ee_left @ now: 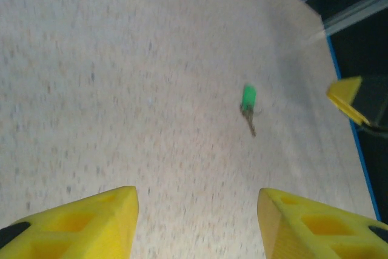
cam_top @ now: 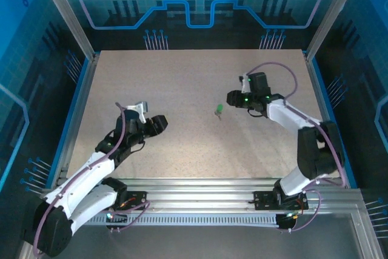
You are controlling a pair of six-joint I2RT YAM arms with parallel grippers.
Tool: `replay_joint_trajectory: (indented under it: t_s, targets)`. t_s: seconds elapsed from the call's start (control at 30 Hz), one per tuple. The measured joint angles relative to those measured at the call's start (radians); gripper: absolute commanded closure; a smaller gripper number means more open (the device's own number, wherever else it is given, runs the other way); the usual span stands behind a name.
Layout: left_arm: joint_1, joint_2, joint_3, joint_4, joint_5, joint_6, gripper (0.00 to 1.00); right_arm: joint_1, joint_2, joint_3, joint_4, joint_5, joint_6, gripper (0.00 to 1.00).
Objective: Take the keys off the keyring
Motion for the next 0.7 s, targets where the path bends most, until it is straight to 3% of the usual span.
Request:
replay_joint_trajectory:
  t_s: [0.27, 0.7]
  targets:
    - [-0.023, -0.093, -0.033, -0.095, -0.034, -0.038, 0.41, 0.087, 0.163, 0.091, -0.070, 0.061, -0.011, 0.60]
    - [-0.024, -0.096, -0.056, -0.100, -0.041, -0.087, 0.40, 0.123, 0.294, 0.192, -0.131, 0.118, -0.026, 0.74]
